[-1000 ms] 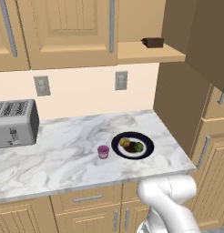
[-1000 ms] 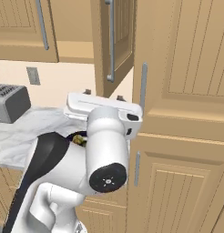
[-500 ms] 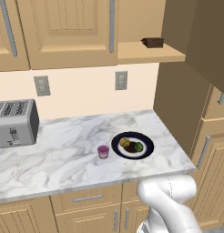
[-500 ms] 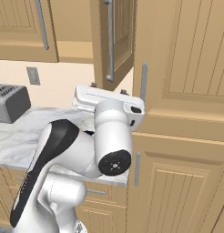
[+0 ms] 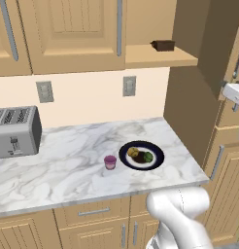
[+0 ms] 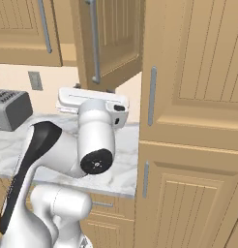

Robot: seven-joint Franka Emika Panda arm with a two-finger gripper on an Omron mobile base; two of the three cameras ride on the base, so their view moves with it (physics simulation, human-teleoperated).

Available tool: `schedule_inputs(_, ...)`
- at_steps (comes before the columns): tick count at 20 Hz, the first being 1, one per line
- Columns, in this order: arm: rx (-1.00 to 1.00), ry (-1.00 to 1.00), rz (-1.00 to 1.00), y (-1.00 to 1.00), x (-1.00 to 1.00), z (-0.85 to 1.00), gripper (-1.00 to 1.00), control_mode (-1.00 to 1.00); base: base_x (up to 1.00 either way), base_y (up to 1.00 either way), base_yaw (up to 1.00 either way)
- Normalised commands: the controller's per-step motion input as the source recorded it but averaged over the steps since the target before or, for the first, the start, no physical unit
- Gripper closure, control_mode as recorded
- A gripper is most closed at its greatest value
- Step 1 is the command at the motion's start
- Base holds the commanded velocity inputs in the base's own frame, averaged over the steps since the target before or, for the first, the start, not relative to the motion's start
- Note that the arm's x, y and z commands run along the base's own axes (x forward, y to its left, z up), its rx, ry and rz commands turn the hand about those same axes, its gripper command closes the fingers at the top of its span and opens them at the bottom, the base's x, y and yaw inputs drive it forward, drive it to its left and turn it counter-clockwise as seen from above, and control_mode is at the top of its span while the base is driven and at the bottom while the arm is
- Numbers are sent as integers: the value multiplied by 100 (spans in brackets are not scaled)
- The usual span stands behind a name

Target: Pick the avocado and bread from the counter and place them on the plate. Then pick the jam from the cabinet and place it next to the plate. Lastly close the cabinet door.

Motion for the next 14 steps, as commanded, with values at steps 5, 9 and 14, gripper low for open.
schedule_inputs(5,0,-1,-16,100,100,-29,-100,-100,0,0,0)
schedule_inputs(9,0,0,-20,94,100,-37,-100,-100,0,0,0)
schedule_inputs(14,0,0,-20,82,100,-32,-100,-100,0,0,0)
